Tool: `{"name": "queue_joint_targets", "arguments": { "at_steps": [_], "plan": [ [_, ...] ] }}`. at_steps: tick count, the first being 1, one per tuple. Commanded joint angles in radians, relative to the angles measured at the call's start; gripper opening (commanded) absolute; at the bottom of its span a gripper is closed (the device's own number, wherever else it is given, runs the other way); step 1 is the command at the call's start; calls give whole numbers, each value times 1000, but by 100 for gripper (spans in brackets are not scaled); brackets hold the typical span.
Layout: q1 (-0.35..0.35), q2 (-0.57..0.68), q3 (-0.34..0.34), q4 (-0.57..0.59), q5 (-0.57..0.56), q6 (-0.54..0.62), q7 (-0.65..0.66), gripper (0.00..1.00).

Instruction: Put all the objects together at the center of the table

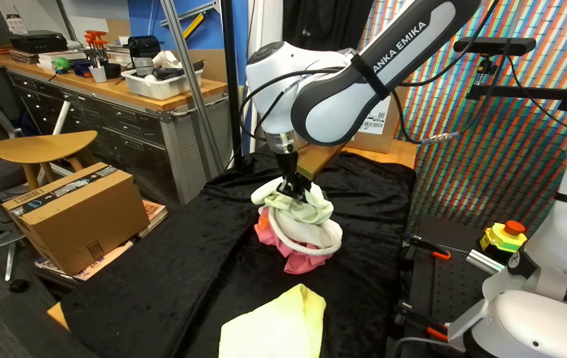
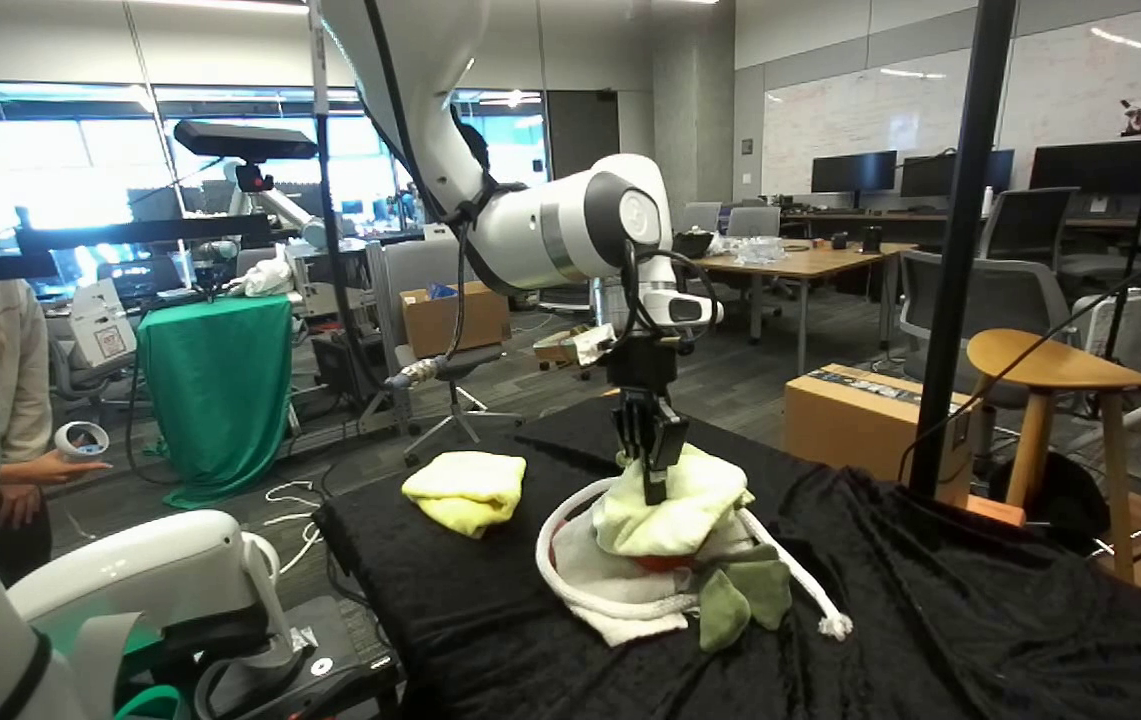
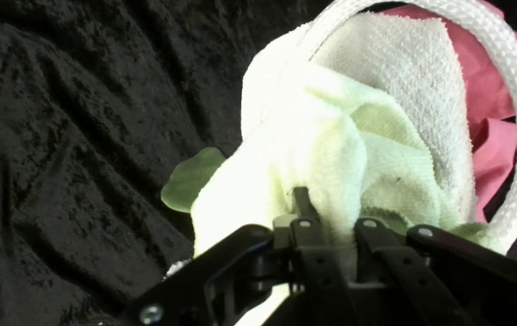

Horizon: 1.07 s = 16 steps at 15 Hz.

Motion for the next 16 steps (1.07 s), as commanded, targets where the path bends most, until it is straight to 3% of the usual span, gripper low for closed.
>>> {"name": "queue_joint_targets", "arguments": {
  "at_steps": [1, 8, 12, 16],
  "plan": [
    [0, -26, -1, -14, -7, 2, -1, 47],
    [-17, -147, 3, -54, 1, 5, -34, 99],
    [-20, -230, 21, -72, 2, 8, -53, 100],
    [-14, -273, 56, -68, 78, 20, -49, 99]
  ]
}}
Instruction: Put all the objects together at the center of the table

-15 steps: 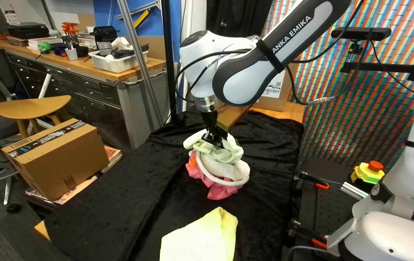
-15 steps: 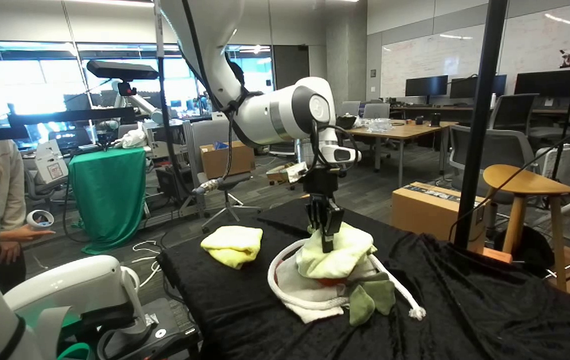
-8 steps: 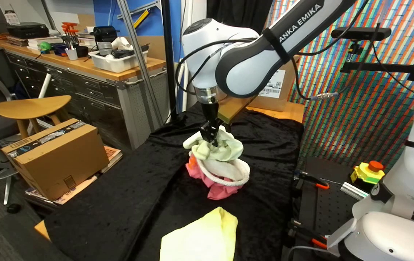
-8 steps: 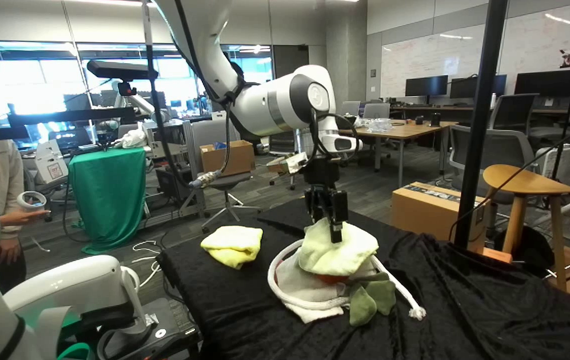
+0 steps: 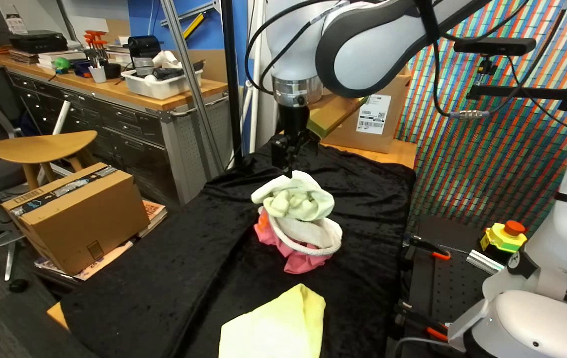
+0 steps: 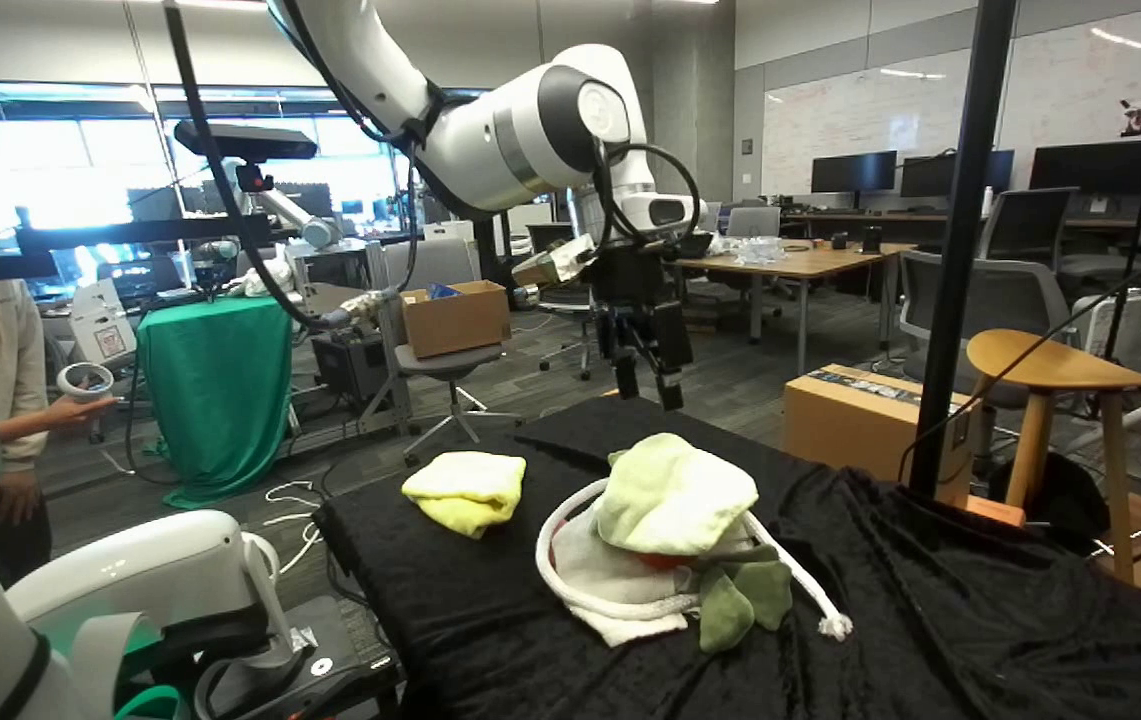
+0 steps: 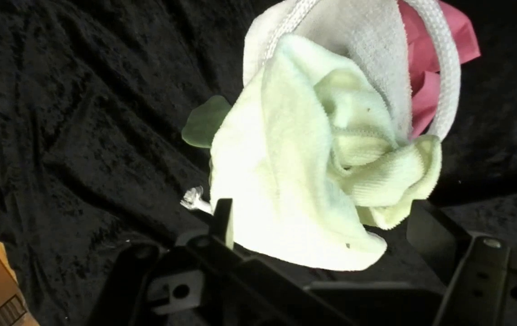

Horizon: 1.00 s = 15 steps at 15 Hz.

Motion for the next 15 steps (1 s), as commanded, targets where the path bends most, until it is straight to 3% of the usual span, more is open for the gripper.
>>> {"name": "queue_joint_targets", "arguments": {
  "at_steps": [1, 8, 15],
  "plan": [
    [-1, -50, 46, -16, 84, 21, -11, 100],
    [51, -42, 150, -27, 195, 7, -34, 100],
    [105, 42, 215, -47, 188, 11, -23, 100]
  ]
}}
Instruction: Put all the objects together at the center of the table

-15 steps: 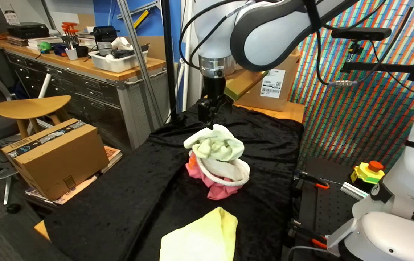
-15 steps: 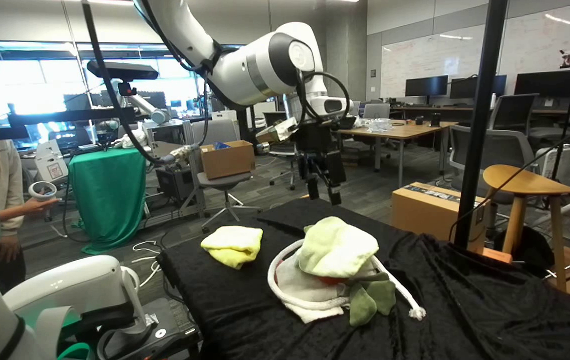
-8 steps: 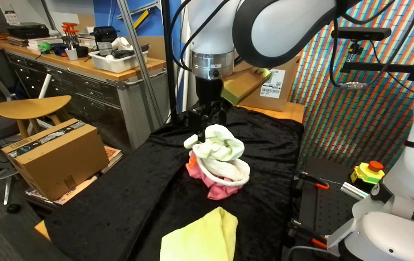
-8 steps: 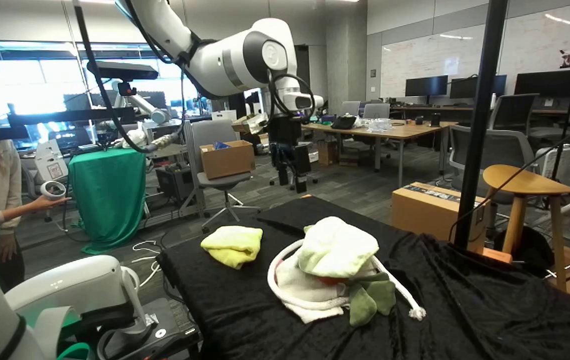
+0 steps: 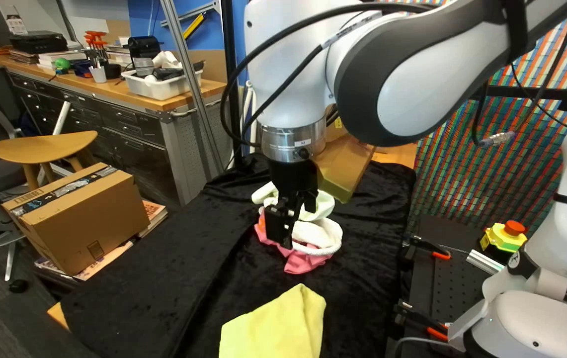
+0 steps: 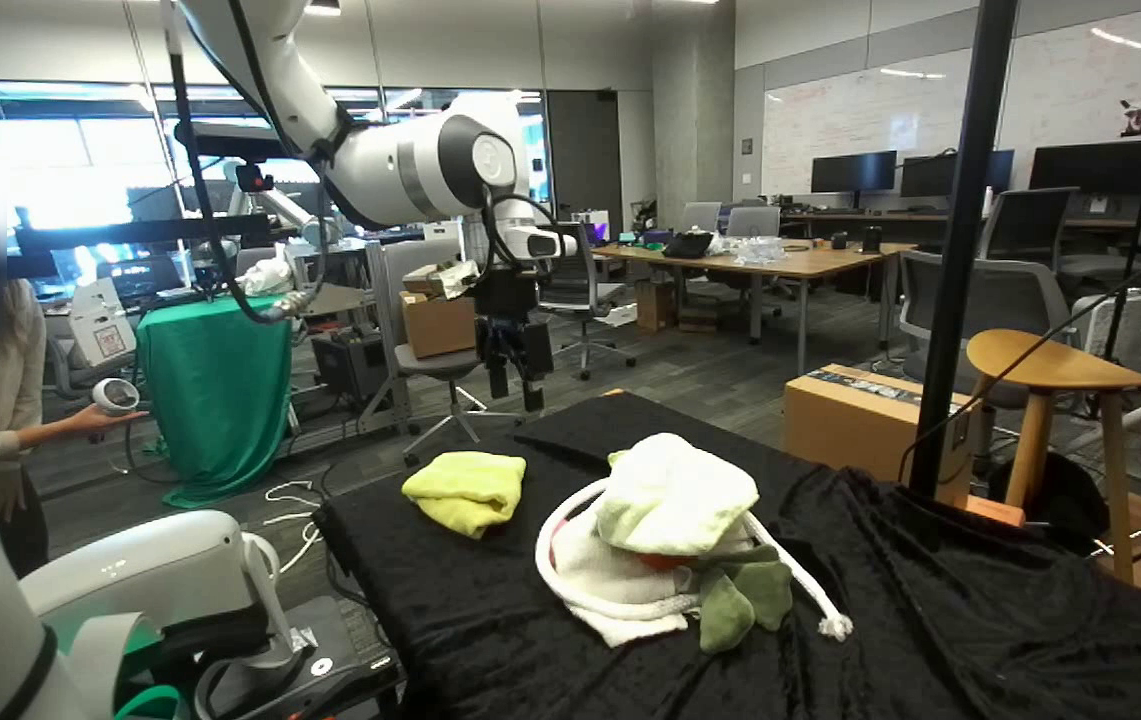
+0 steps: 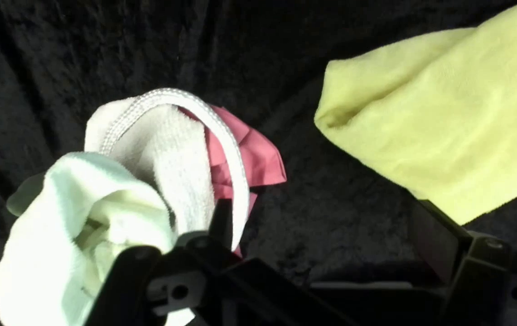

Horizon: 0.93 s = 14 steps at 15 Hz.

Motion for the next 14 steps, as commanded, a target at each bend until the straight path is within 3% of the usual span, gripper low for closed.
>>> {"name": "queue_joint_targets", "arguments": {
  "at_steps": [1, 10, 14],
  "plan": [
    [21, 52, 15, 6, 19, 14, -17, 100],
    [33, 164, -12, 22, 53, 53, 57, 100],
    [26, 200, -26, 28, 114, 110, 10, 100]
  ]
}}
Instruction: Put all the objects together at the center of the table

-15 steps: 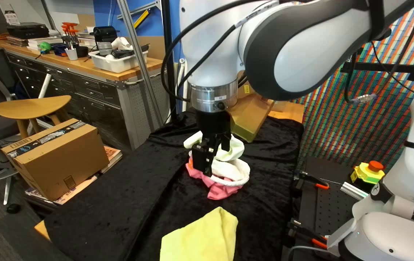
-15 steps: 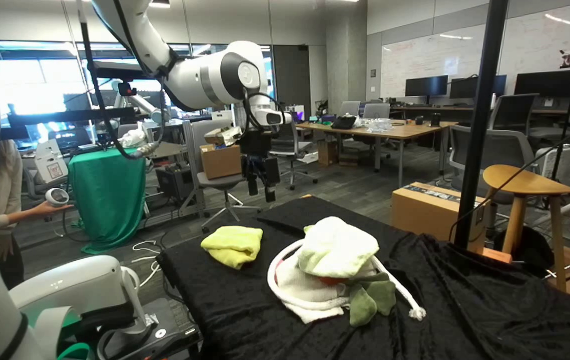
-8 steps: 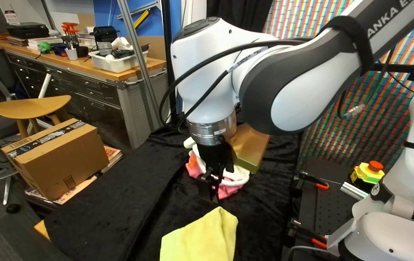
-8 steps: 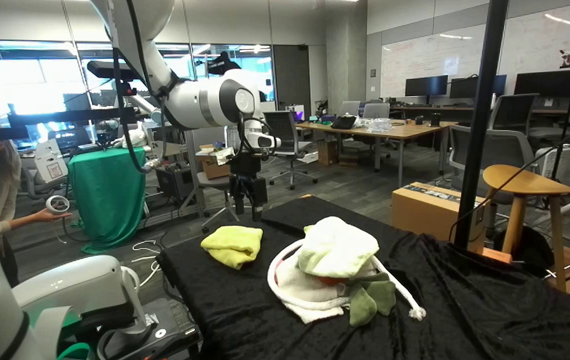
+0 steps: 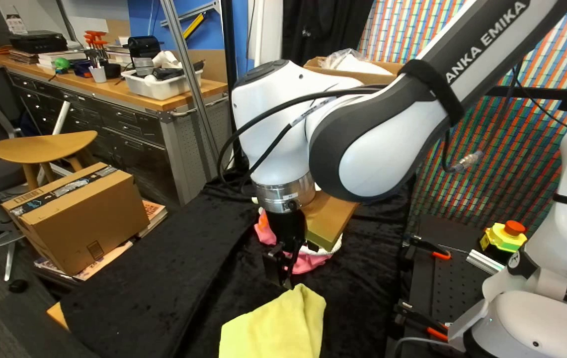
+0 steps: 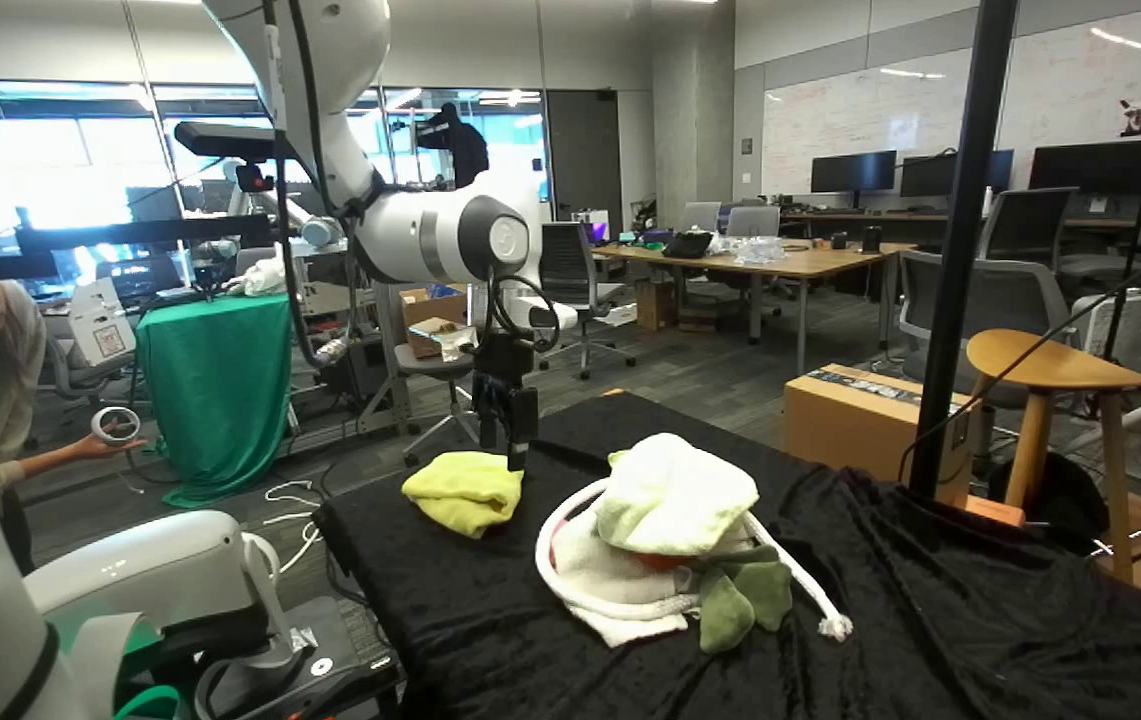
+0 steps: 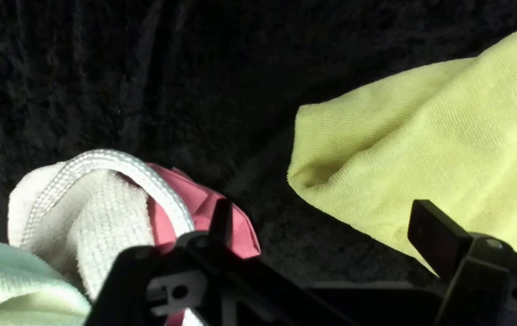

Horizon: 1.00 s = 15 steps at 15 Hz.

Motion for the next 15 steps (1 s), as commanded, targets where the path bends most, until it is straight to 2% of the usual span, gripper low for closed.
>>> {"name": "queue_joint_targets", "arguments": {
  "at_steps": [1, 8, 15],
  "plan": [
    [0, 33, -14, 22, 64, 56, -39, 100],
    [7, 65, -32, -6, 77, 153, -46, 100],
    [15, 106, -45, -17, 64, 176, -38, 100]
  ]
}}
